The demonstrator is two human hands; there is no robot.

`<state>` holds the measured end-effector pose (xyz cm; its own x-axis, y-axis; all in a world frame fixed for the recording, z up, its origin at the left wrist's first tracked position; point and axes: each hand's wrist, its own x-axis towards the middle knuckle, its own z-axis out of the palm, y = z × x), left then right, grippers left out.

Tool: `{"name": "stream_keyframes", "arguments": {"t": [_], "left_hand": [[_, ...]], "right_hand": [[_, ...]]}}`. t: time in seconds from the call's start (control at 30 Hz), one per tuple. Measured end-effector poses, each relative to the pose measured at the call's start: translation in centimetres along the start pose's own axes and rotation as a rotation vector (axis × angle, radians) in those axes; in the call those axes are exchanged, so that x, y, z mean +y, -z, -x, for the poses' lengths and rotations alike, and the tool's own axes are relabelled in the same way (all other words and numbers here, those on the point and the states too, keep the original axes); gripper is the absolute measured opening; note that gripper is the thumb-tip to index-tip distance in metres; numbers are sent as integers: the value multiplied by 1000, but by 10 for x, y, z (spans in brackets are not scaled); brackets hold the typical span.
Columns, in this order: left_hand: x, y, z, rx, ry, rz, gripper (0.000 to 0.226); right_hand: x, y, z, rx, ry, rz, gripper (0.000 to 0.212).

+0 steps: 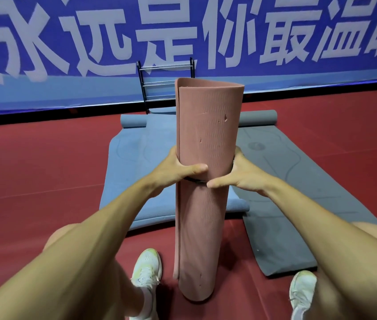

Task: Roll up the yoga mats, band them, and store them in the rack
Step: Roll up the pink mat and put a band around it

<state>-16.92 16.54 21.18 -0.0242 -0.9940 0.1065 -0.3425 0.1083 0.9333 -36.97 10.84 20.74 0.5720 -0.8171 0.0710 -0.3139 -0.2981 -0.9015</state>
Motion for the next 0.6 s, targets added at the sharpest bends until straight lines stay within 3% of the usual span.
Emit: {"name": "stream_keyframes", "arguments": {"t": [0.07,0.13,0.27,0.37,0.43,0.6], "left_hand": [[-4,-6,4,-15,-11,2,55],[-10,-9,6,-32,-20,-29,58],[-19,-4,9,-142,55,-83,58],[-27,-5,11,-196,125,-108,68],[-28,-8,11,-216,120,-120,64],[-24,-5,3,-139,83,17,82]], "right_hand": [[6,-1,2,-44,-28,43,114],[13,-3,4,-99,-69,63,116],[18,2,2,-151,-121,-84,90],[15,2,-2,38,-97,-266,125],[16,-2,-3,137,-67,-304,134],[24,-8,-3,104,-70,-190,93]]}}
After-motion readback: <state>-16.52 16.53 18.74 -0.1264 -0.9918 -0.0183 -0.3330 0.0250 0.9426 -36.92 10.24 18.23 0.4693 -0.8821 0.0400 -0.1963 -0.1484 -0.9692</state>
